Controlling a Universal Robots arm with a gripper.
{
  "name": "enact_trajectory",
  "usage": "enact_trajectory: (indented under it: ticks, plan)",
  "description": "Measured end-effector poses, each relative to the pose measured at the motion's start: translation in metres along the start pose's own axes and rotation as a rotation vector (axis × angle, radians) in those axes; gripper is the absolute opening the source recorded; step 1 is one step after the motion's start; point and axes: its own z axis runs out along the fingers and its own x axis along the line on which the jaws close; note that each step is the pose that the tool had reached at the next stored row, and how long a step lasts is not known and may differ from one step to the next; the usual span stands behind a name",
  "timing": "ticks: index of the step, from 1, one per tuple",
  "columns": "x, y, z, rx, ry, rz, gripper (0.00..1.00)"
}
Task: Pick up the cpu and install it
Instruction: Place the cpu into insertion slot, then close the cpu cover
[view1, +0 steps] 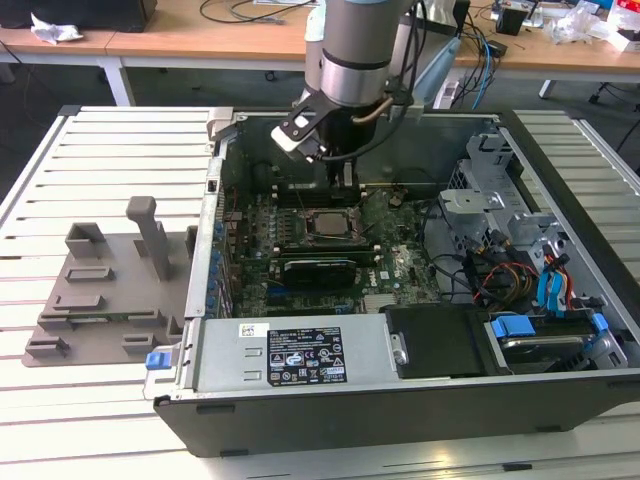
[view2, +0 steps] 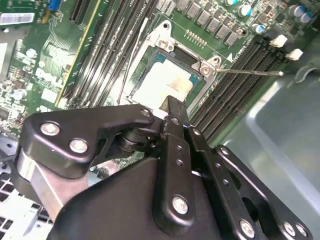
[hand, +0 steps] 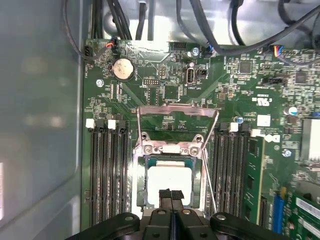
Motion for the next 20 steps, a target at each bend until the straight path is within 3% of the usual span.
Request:
enact_trajectory:
  ticks: [3,8,20]
  plan:
    - [-0.0001,-0.0004,-0.0129,0.0000,0.0000,0.000,0.11]
    - [-0.0002,-0.0008,-0.0276,0.0000,0.0000,0.000,0.11]
    - [-0.0003,-0.0001,-0.0289,0.0000,0.0006,0.000,0.11]
